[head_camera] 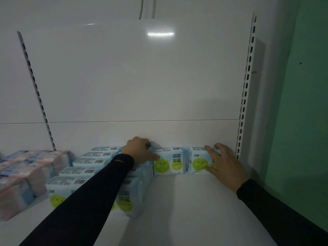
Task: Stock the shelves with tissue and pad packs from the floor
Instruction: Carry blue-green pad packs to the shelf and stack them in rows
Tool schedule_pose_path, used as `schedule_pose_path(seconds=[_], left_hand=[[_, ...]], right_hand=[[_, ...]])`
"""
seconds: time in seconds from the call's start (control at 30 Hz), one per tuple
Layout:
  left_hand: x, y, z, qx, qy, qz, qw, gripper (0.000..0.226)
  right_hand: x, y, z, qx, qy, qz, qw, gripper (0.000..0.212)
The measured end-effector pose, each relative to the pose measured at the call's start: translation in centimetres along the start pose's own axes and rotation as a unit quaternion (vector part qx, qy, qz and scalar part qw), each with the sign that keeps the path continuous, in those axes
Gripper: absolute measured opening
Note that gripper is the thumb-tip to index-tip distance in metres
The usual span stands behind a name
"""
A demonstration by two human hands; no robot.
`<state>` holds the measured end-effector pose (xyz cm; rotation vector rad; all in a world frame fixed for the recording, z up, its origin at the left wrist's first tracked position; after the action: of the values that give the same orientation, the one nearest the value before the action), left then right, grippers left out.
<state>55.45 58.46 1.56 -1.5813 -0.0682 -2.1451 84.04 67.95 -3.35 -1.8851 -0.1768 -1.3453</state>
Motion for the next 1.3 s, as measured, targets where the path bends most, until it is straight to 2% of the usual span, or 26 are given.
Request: schedule_pose_path(seconds=[0.23,0.43,0.63,0.77,0.87,1.0,1.3], left_hand=[[0.0,-0.2,0.5,0.016,-0.012,0.017,1.0,0.056],[-0.2,-0.5,1.0,-0.019,-0.022,0.022,0.999,0.044],[0.5,0.4,1.5,0.004,-0.04,0.043,0.998,0.045],[0.8,0.6,1.3,-0.008,-0.048,0.023,0.999,0.044],[1.6,1.0,1.4,-0.02,-0.037,0.02,0.999,0.056],[3.1,2.6,2.1,-0.013,0.019,0.059,0.998,0.05],[5.2,8.1,4.5,-0.099,0.034,0.149,0.983,0.044]], right_hand=[[-0.9,-0.6,-2.0,0.026,-0.038,-0.009,0.999,0.073],[-0.6,-0.3,-1.1,0.012,-0.026,0.004,1.0,0.069],[-1.0,-0.5,-1.4,0.01,-0.036,-0.002,0.999,0.071],[-0.5,-0.2,-0.9,0.005,-0.033,0.006,0.999,0.076],[-0.2,0.1,-0.5,-0.003,-0.043,0.008,0.999,0.076],[-0.4,0.0,-0.6,-0.008,-0.052,-0.008,0.999,0.067],[1.5,1.3,-0.8,-0.002,-0.016,0.005,1.0,0.07]])
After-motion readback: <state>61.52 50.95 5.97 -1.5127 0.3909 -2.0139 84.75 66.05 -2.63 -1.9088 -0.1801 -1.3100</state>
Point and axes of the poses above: each hand's wrist, its own y-axis away from the middle knuckle, its own x-axis out of the back of the hand, z = x × y, the point moved 4 cm from there along -y, towards the middle knuckle, and after that the axes turned 2 degrees about y, right-handed, at the moved point
